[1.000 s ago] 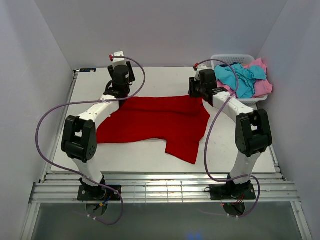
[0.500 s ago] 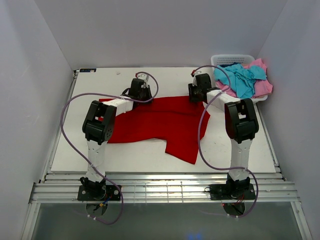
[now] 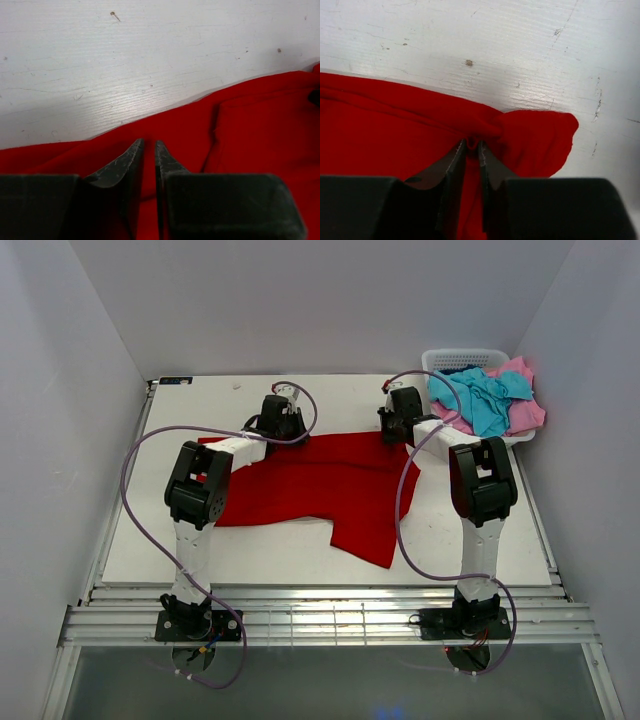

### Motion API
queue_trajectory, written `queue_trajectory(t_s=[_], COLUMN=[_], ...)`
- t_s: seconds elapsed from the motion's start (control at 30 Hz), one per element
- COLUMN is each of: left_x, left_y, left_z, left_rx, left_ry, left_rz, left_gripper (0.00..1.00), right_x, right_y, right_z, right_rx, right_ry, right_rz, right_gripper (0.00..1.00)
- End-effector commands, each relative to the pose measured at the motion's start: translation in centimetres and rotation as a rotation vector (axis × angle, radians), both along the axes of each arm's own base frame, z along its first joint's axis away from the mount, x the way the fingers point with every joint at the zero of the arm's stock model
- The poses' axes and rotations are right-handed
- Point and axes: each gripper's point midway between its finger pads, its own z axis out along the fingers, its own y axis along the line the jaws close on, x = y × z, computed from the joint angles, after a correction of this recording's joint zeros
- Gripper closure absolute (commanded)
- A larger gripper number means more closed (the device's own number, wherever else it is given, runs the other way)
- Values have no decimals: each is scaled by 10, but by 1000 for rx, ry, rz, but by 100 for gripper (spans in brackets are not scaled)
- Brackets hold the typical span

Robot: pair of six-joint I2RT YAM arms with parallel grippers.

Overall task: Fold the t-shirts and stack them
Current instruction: Fold the tshirt

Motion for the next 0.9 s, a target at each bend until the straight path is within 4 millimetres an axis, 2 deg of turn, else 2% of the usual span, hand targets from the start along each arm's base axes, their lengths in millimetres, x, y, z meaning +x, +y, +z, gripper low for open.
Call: queue_trajectory(t_s=[0.0, 0.13, 0.2, 0.23, 0.33, 0.43, 0.47, 0.5, 0.53, 0.57, 0.6, 0.67, 0.7, 0.73, 0.77, 0.8, 0.83, 0.87], left_x=[1, -1, -3, -3, -6, -8, -9, -10, -11, -13, -14, -18, -19, -20, -21, -24, -27, -28], left_y=[-8, -6, -5, -5, -5, -4, -3, -3, -3, -3, -3, -2, -2, -3, -3, -4, -5, -7], left_z=[31, 31, 28, 26, 20, 16, 14, 12, 13, 10, 10, 9, 10, 12, 19, 19, 22, 30], left_rx=[-37, -33, -28, -28, -29, -29, -29, -29, -31, -30, -31, -33, -36, -44, -50, -51, -51, -58], left_ry=[-50, -46, -41, -37, -22, -10, -5, -1, 0, 5, 6, 13, 13, 9, -1, 0, -7, -22], left_rz=[-15, -8, -9, -9, -6, -3, -1, -1, 1, -2, 1, 5, 8, 7, 10, 10, 7, 6], left_gripper=[75, 77, 78, 78, 78, 79, 80, 80, 80, 80, 81, 82, 82, 82, 82, 83, 83, 83], right_x=[4, 0, -3, -6, -18, -44, -51, -66, -75, -84, -99, -119, -135, -146, -154, -163, -179, -186], right_y=[5, 10, 10, 16, 18, 24, 24, 22, 25, 24, 23, 25, 23, 27, 27, 28, 28, 29], right_z=[6, 13, 27, 33, 54, 67, 80, 69, 69, 77, 64, 63, 49, 44, 48, 44, 30, 30], right_rx=[25, 54, 63, 87, 117, 162, 172, 168, 165, 165, 157, 152, 149, 142, 146, 147, 140, 141], right_ry=[-17, -21, -48, -52, -69, -61, -80, -51, -47, -63, -26, -12, 29, 40, 28, 38, 74, 70], right_rz=[19, 38, 40, 66, 90, 128, 135, 137, 147, 151, 149, 153, 147, 153, 152, 154, 151, 149], right_gripper=[80, 88, 90, 91, 91, 91, 91, 91, 91, 90, 90, 90, 90, 90, 90, 90, 90, 90])
